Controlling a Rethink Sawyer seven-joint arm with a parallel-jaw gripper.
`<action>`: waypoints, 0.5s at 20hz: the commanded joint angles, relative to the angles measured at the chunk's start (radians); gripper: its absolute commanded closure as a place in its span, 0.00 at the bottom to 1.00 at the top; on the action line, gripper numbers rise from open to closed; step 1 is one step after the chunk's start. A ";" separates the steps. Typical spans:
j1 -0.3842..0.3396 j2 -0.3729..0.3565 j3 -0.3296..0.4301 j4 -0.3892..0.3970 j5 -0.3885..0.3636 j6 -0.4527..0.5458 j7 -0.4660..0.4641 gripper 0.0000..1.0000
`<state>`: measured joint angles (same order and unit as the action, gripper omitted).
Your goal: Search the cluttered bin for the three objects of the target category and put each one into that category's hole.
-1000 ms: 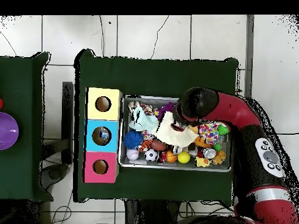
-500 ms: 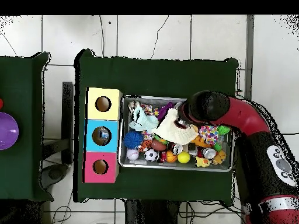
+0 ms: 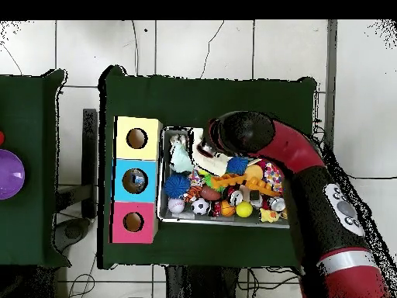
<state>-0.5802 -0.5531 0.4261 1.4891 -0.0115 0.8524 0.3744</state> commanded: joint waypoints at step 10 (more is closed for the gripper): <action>0.128 0.051 -0.012 0.084 0.150 -0.171 0.329 1.00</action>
<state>-0.4485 -0.5530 0.4275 1.5239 0.0962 0.7492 0.3965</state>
